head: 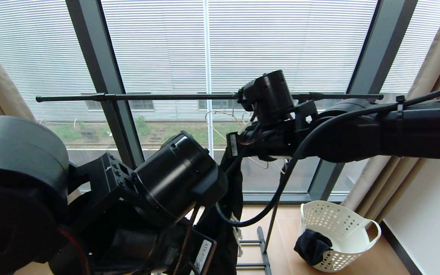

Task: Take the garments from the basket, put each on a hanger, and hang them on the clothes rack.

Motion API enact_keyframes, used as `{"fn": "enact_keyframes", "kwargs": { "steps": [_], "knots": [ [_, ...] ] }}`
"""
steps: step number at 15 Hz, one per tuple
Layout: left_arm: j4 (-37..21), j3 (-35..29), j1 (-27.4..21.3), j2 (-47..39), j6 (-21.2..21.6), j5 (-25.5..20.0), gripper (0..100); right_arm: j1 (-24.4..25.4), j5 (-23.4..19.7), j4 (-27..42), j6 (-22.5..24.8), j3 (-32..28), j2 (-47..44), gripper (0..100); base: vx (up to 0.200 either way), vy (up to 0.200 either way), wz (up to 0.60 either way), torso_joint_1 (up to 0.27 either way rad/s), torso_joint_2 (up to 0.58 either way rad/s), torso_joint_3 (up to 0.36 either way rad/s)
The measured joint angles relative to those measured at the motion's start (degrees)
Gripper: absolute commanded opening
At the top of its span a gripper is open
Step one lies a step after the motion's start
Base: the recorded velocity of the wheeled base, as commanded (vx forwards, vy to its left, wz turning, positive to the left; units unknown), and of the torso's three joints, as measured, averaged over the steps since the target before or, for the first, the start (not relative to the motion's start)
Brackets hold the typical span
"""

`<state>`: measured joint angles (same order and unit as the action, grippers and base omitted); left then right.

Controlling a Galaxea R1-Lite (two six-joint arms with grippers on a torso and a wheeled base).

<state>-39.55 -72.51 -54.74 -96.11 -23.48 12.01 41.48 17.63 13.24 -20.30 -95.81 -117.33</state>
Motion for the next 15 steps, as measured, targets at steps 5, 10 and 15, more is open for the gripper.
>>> {"fn": "enact_keyframes", "kwargs": {
  "steps": [5, 10, 15],
  "knots": [
    [4.4, 0.8, 10.0, 0.6, 5.5, 0.4, 0, -2.8, 1.1, 0.1, 0.5, 13.3, 10.8, 0, 0.000, 0.000, 0.00, 0.000, 0.00, 0.000],
    [7.4, -7.2, 17.8, -4.8, 9.3, 0.3, 0, -3.8, 1.1, 0.1, 3.0, 26.1, 21.9, 0, 0.000, 0.000, 0.00, 0.000, 0.00, 0.000],
    [7.2, -18.3, 19.4, -11.5, 9.3, 0.5, 0, -4.1, 1.7, -0.1, 5.9, 34.6, 25.7, 0, 0.000, 0.000, 0.00, 0.000, 0.00, 0.000]
  ]
}}
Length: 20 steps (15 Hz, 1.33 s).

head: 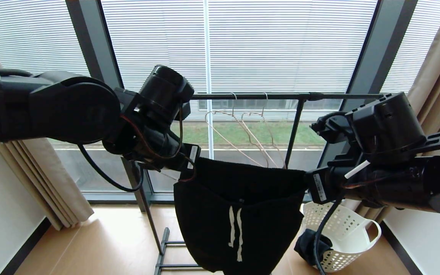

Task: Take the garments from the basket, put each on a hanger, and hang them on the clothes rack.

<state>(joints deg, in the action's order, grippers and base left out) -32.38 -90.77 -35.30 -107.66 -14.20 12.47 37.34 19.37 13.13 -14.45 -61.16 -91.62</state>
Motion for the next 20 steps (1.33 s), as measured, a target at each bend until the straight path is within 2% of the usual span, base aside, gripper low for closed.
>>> {"fn": "enact_keyframes", "kwargs": {
  "steps": [2, 3, 4, 8, 10, 12, 13, 14, 16, 17, 20],
  "knots": [
    [0.0, -2.6, -0.1, -1.0, 0.0, 0.1, 0, 0.0, -0.2, 0.0, 3.6, 1.7, 0.5, 0, 0.000, 0.000, 0.00, 0.000, 0.00, 0.000],
    [-0.1, -3.6, -0.3, -1.3, 0.0, 0.1, 0, 0.0, -0.2, -0.1, 4.9, 2.5, 0.7, 100, 0.000, 0.000, 0.00, 0.000, 0.00, 0.000],
    [-0.2, -4.8, -0.7, -1.5, 0.0, 0.1, 0, -0.1, -0.3, -0.6, 6.5, 3.8, 1.0, 100, 0.000, 0.000, 0.00, 0.000, 0.00, 0.000],
    [-0.3, -8.5, -2.1, -2.5, -0.1, 0.7, 0, 0.0, -3.2, -11.1, 15.9, 12.1, 2.0, 100, 0.000, 0.000, 0.00, 0.000, 0.00, 0.000],
    [-0.3, -9.7, -2.9, -2.8, -0.2, 1.2, 0, 0.0, -9.1, -17.3, 18.9, 16.8, 3.2, 100, 0.000, 0.000, 0.00, 0.000, 0.00, 0.000],
    [-0.4, -10.1, -3.9, -2.9, -0.3, 2.1, 0, 0.0, -15.4, -23.6, 19.2, 20.0, 4.4, 100, 0.000, 0.000, 0.00, 0.000, 0.00, 0.000],
    [-1.2, -9.9, -4.7, -2.7, -0.3, 2.4, 0, 0.1, -19.1, -29.4, 17.6, 20.7, 4.8, 100, 0.000, 0.000, 0.00, 0.000, 0.00, 0.000],
    [-2.0, -9.8, -5.2, -2.5, -0.3, 2.7, 0, 0.7, -20.7, -32.1, 14.2, 21.3, 5.1, 100, 0.000, 0.000, 0.00, 0.000, 0.00, 0.000],
    [-3.3, -9.2, -6.4, -2.0, -0.3, 3.7, 0, 3.8, -21.1, -37.5, 2.9, 21.3, 5.1, 100, 0.000, 0.000, 0.00, 0.000, 0.00, 0.000],
    [-3.4, -8.8, -6.9, -1.7, -0.3, 4.0, 0, 5.4, -20.9, -39.9, -0.5, 20.7, 4.7, 100, 0.000, 0.000, 0.00, 0.000, 0.00, 0.000],
    [-3.5, -8.1, -8.3, -1.0, -0.4, 4.0, 0, 8.1, -18.0, -44.1, -2.2, 19.7, 2.2, 100, 0.000, 0.000, 0.00, 0.000, 0.00, 0.000]
  ]
}}
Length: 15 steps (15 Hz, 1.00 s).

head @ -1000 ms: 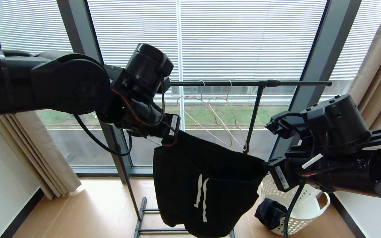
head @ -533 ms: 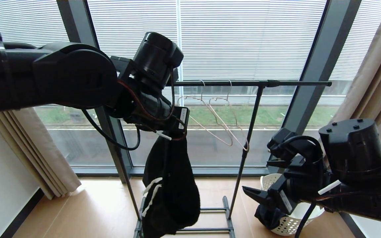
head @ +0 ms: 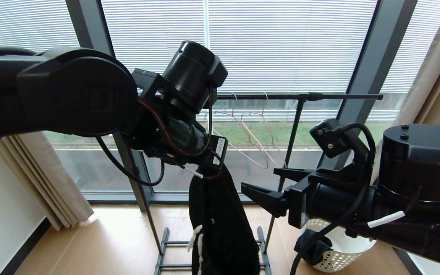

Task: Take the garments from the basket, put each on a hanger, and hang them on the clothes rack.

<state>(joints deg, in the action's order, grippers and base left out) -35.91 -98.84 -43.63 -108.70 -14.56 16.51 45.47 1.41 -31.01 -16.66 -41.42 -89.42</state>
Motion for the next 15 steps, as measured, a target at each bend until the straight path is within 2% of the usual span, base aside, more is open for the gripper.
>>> {"fn": "enact_keyframes", "kwargs": {
  "steps": [2, 4, 11, 13, 15],
  "knots": [
    [-0.1, 0.3, -1.8, 0.2, 0.0, 0.3, 0, 1.0, 3.9, -4.0, -0.3, -0.2, -3.0, 100, 0.000, 0.000, 0.00, 0.000, 0.00, 0.000],
    [0.0, 0.5, -2.8, 0.3, 0.0, 0.9, 0, 1.4, 5.9, -5.7, -0.4, -0.3, -6.2, 100, 0.000, 0.000, 0.00, 0.000, 0.00, 0.000],
    [-0.1, 0.5, -4.2, 0.5, 0.1, 1.3, 0, 1.2, 6.3, -5.1, 0.2, -0.1, -10.2, 100, 0.000, 0.000, 0.00, 0.000, 0.00, 0.000],
    [-0.1, 1.1, -4.0, 0.9, 0.1, 1.3, 0, 0.3, 6.4, -5.0, 1.5, 0.1, -11.1, 100, 0.000, 0.000, 0.00, 0.000, 0.00, 0.000],
    [-0.1, 2.2, -3.8, 1.7, 0.2, 1.3, 0, -0.4, 6.5, -5.1, 5.0, 1.1, -11.7, 100, 0.000, 0.000, 0.00, 0.000, 0.00, 0.000]
  ]
}}
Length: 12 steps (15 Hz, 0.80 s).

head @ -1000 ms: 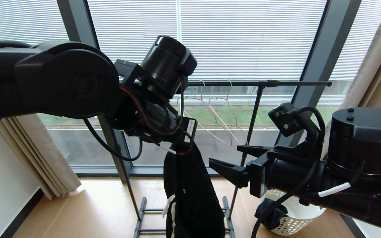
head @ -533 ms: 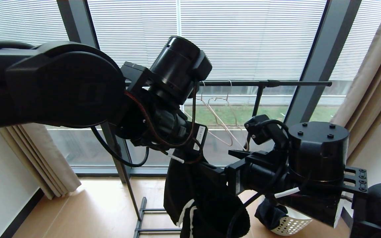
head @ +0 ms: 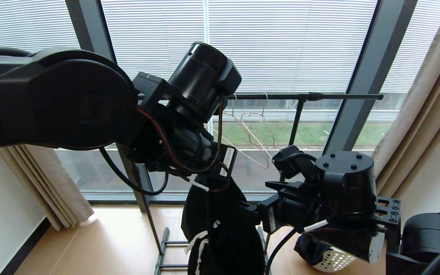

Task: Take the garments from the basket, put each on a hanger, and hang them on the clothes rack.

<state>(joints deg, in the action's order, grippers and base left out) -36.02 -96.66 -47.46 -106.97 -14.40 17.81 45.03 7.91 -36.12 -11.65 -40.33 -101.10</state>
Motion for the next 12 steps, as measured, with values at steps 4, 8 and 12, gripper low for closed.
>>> {"fn": "enact_keyframes", "kwargs": {
  "steps": [4, 8, 12],
  "knots": [
    [0.0, 0.9, 0.4, 1.4, 0.1, 0.0, 0, -1.3, 0.5, -0.2, 4.7, 2.2, -0.4, 100, 0.000, 0.000, 0.00, 0.000, 0.00, 0.000],
    [0.0, 2.1, 0.5, 2.3, 0.1, 0.0, 0, -4.3, 0.8, -0.5, 13.5, 5.1, -0.5, 100, 0.000, 0.000, 0.00, 0.000, 0.00, 0.000],
    [-0.1, 2.6, 0.6, 3.0, 0.1, 0.0, 0, -5.6, 0.8, -0.7, 16.1, 7.4, -0.7, 100, 0.000, 0.000, 0.00, 0.000, 0.00, 0.000]
  ]
}}
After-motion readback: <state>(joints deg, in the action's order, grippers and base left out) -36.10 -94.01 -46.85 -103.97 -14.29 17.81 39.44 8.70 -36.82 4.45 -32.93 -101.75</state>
